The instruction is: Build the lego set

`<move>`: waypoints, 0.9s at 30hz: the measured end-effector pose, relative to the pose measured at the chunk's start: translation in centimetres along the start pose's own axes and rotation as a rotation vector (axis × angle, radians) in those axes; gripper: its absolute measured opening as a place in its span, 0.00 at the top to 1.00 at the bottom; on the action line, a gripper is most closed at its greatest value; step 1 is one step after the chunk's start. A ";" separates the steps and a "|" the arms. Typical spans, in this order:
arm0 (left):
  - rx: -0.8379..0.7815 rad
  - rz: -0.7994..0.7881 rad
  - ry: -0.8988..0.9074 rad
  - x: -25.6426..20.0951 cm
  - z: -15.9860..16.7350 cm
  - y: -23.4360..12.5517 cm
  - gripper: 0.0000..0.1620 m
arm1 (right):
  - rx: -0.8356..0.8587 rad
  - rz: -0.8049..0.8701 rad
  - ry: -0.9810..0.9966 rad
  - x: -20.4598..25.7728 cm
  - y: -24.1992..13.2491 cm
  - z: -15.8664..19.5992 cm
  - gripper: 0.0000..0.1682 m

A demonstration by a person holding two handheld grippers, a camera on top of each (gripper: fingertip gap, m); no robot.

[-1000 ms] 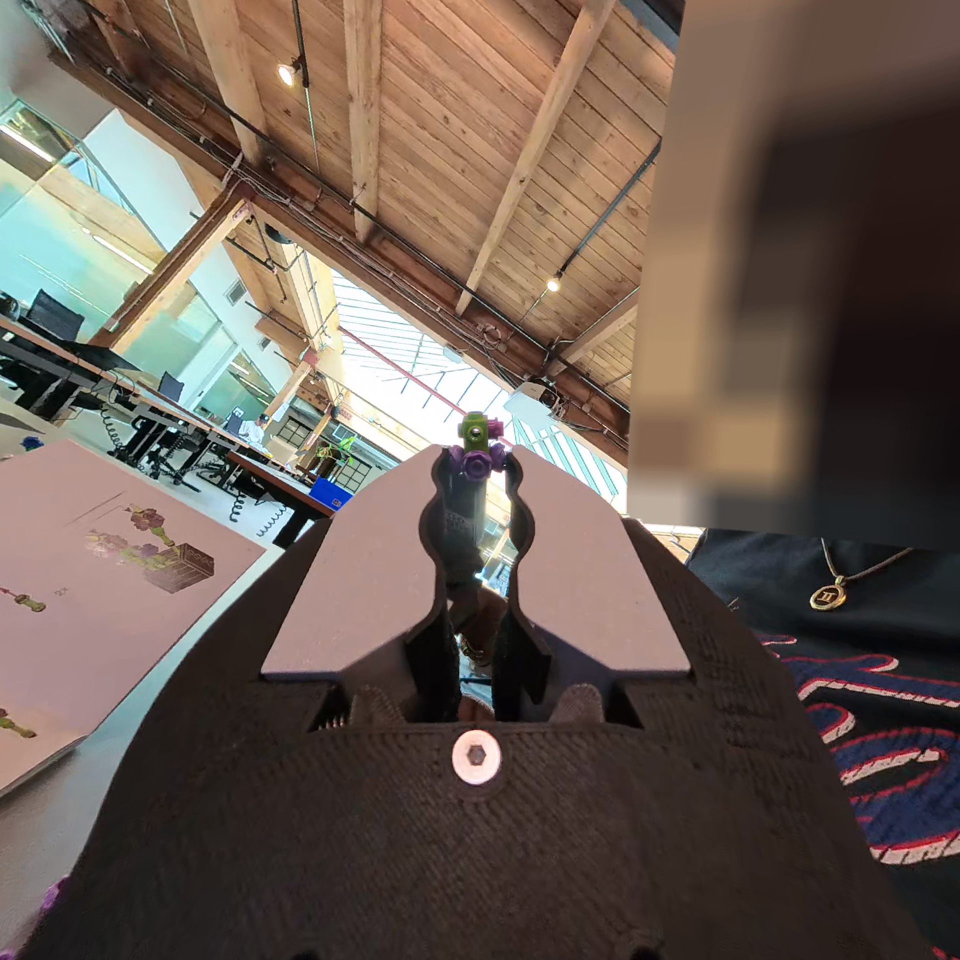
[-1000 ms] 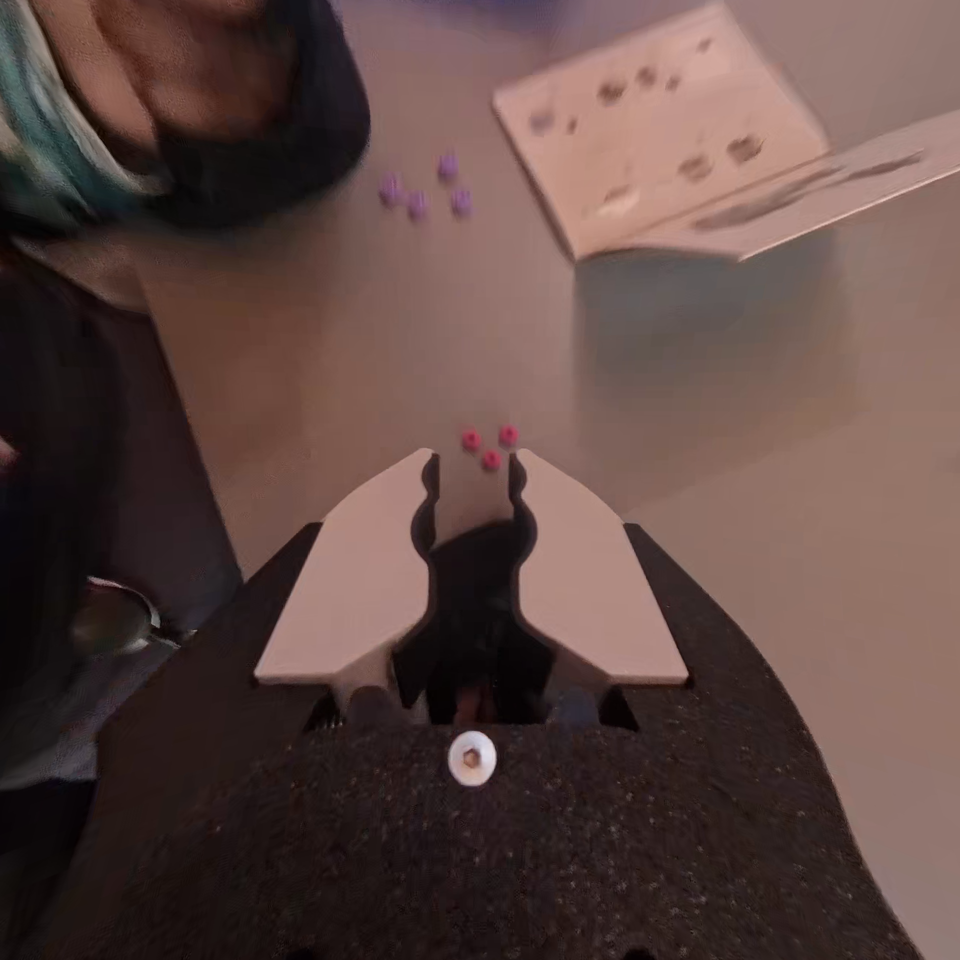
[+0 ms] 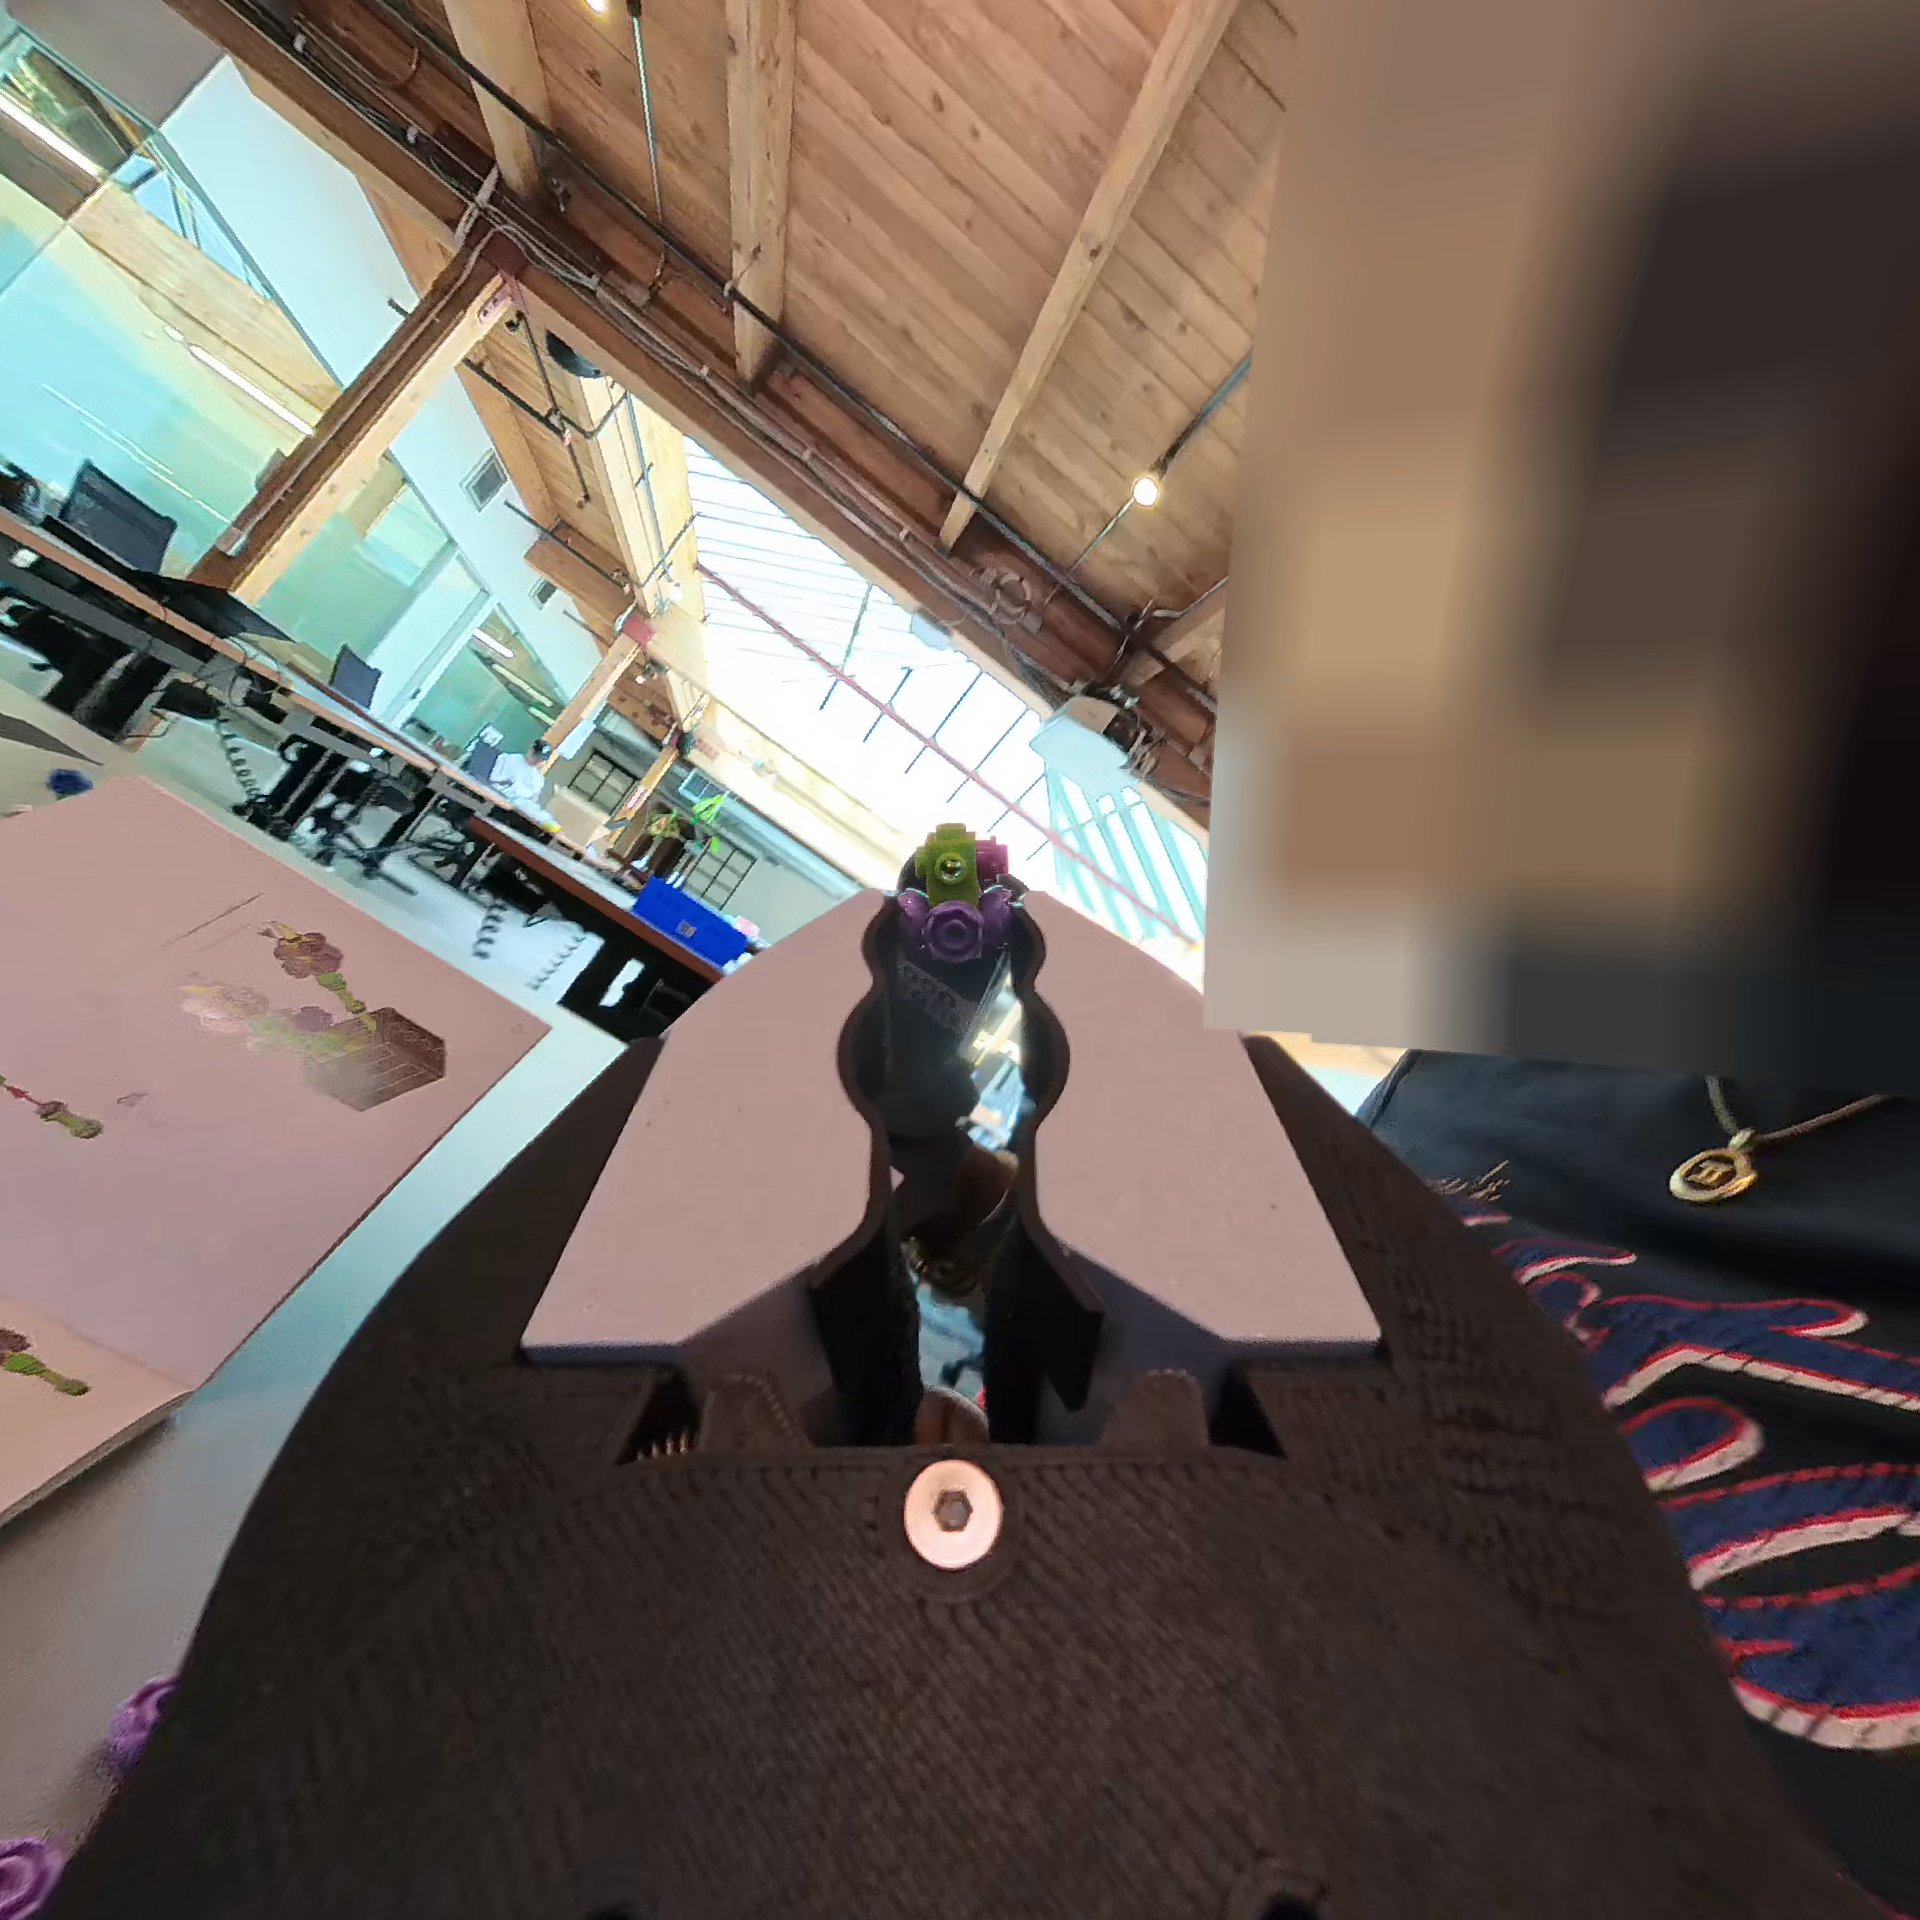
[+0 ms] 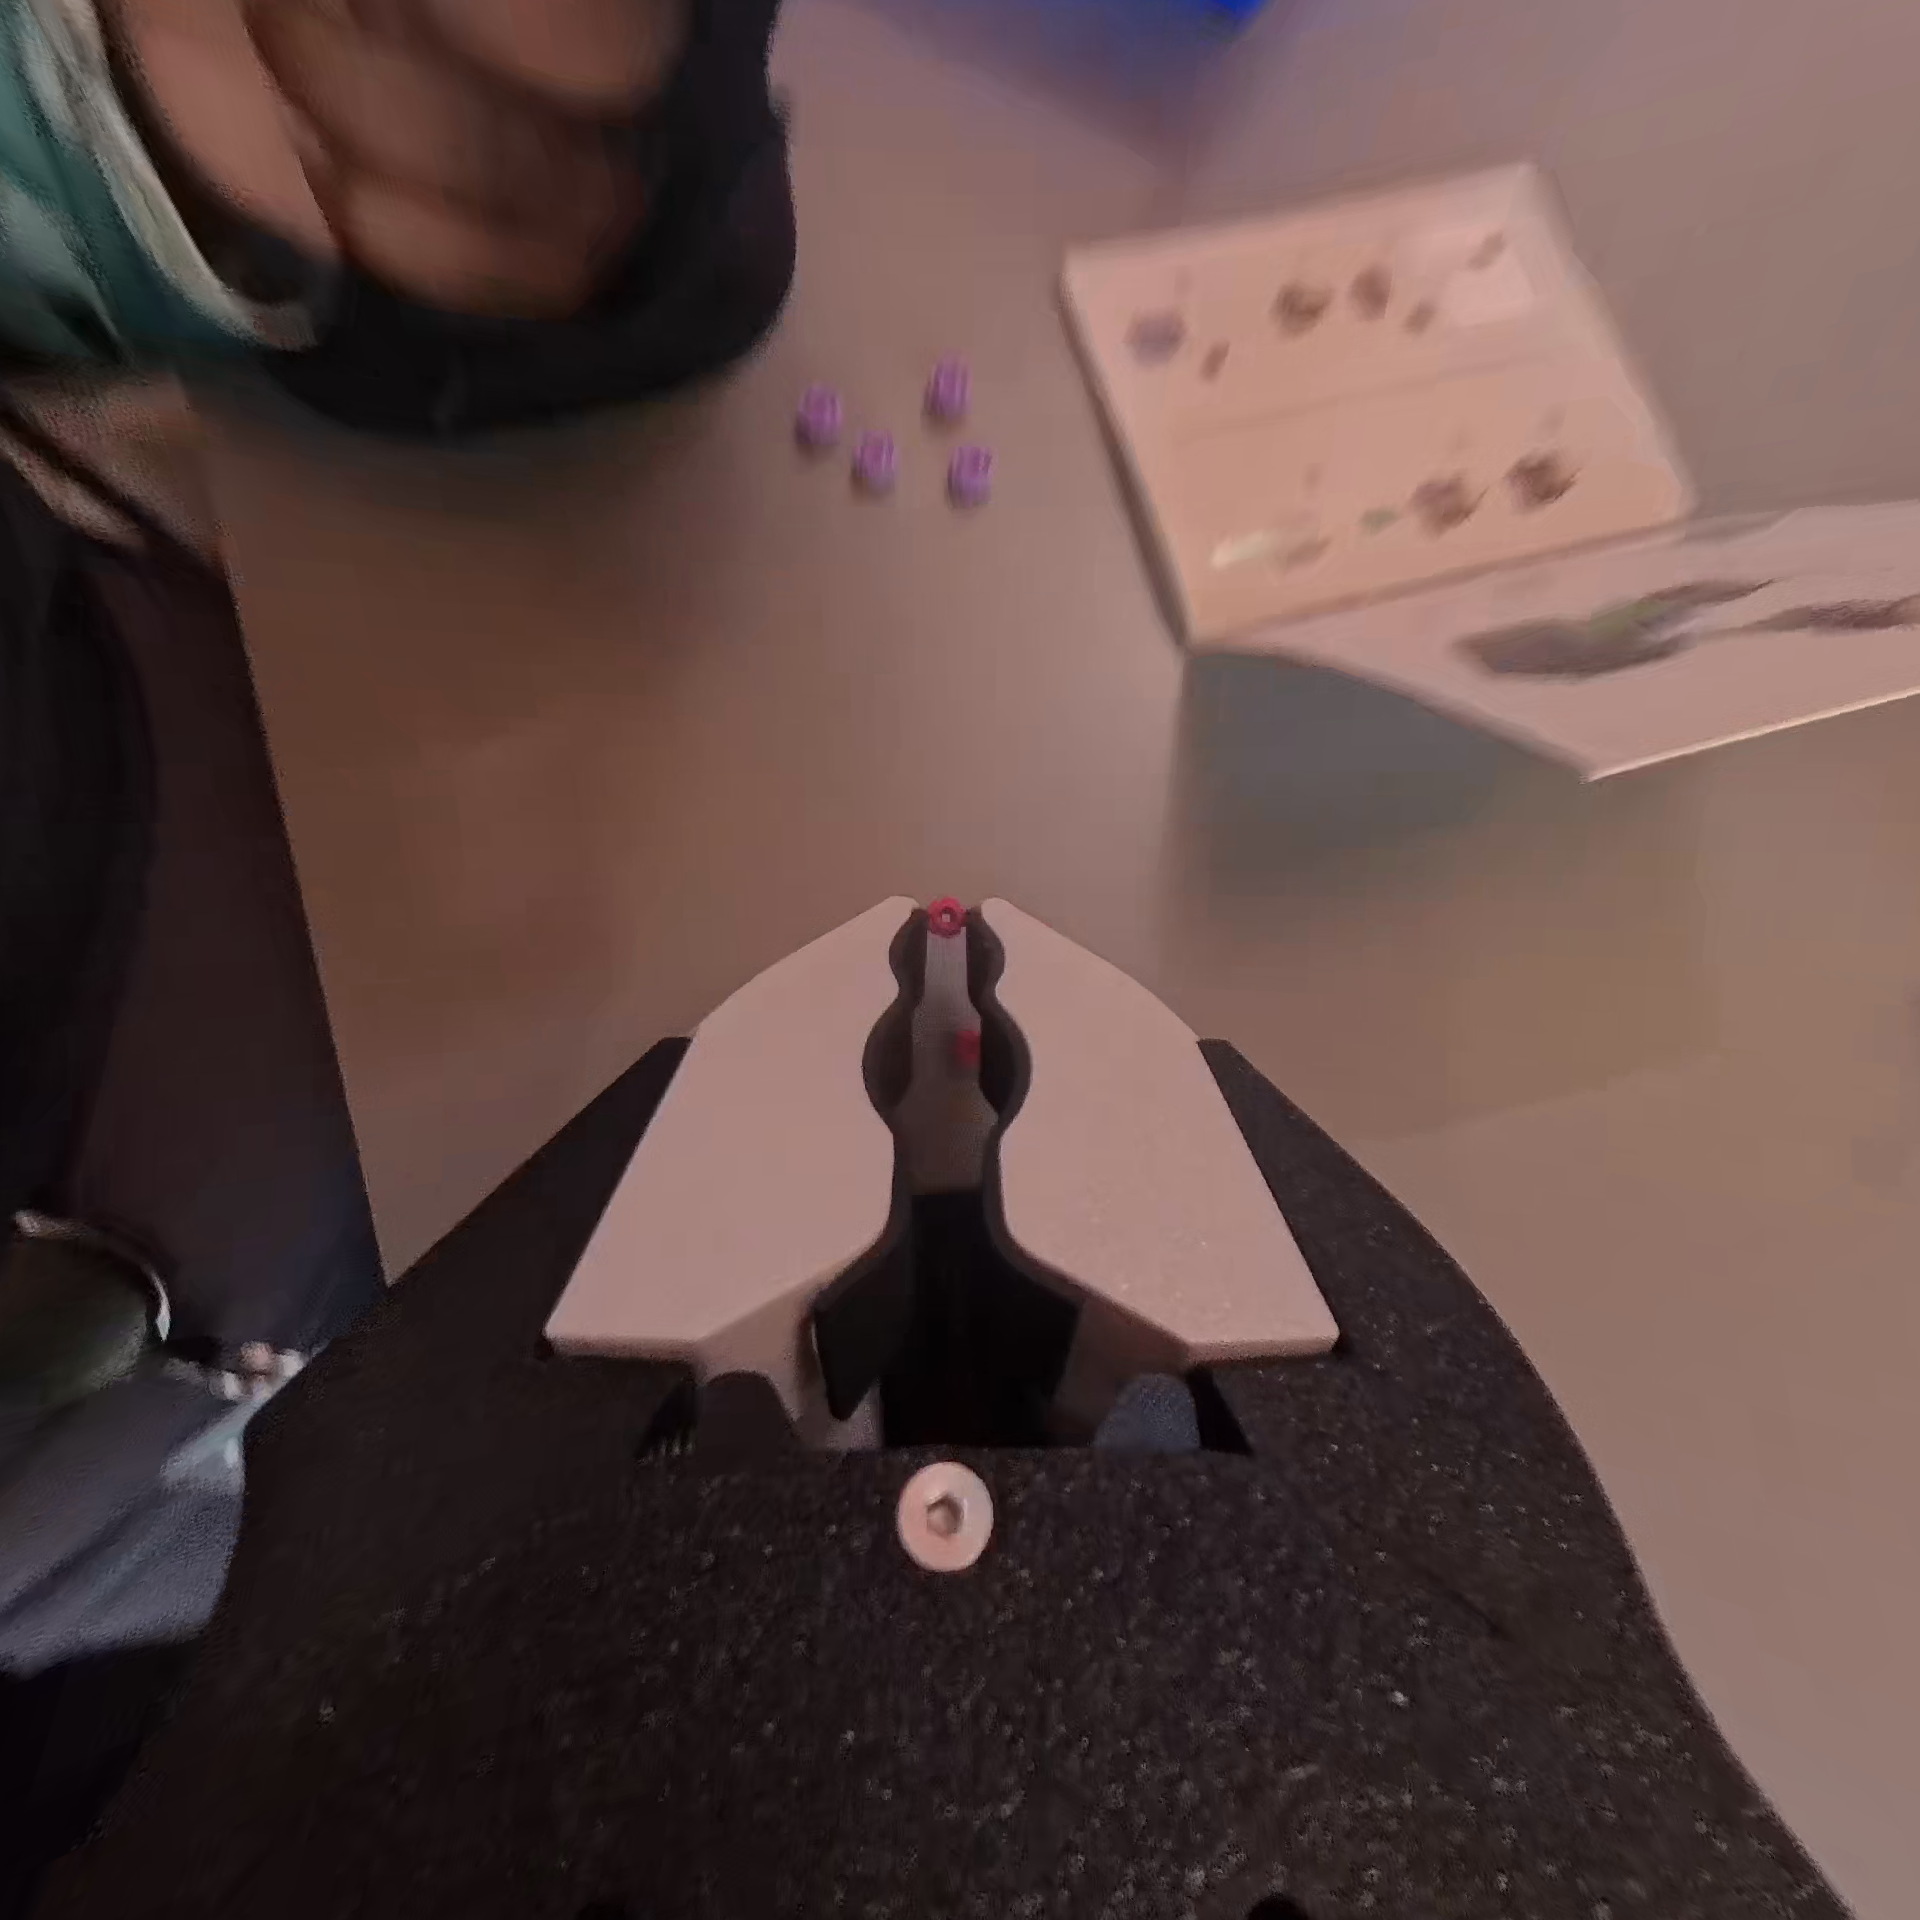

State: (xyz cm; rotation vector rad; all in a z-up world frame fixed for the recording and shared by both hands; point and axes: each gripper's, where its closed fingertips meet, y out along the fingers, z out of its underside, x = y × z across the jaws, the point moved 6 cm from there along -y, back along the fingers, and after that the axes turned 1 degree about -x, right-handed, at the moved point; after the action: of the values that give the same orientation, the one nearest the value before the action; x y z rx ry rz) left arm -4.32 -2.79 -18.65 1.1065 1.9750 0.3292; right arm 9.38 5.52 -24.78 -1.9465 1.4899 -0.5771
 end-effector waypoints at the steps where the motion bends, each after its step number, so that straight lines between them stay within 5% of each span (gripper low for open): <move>1: -0.025 0.013 -0.031 0.0 -0.2 -0.1 0.88 | -0.104 0.014 0.028 -0.1 -0.4 -1.0 0.96; 6: -0.051 0.077 -0.157 0.0 -0.1 0.0 0.88 | -0.817 -0.002 0.262 0.6 -3.8 -8.3 0.96; 9: -0.025 0.069 -0.126 -0.2 0.3 0.3 0.88 | -1.022 -0.095 0.377 1.6 -3.9 -10.8 0.96; 27: 0.030 0.043 0.004 -0.9 0.8 0.5 0.88 | -0.924 -0.147 0.408 2.5 -2.2 -11.0 0.96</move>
State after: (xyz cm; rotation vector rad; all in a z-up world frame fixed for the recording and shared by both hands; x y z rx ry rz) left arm -3.17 -3.32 -18.43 1.1698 1.9681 0.3258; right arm 4.25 1.25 -15.40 -2.7650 2.1278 -0.3805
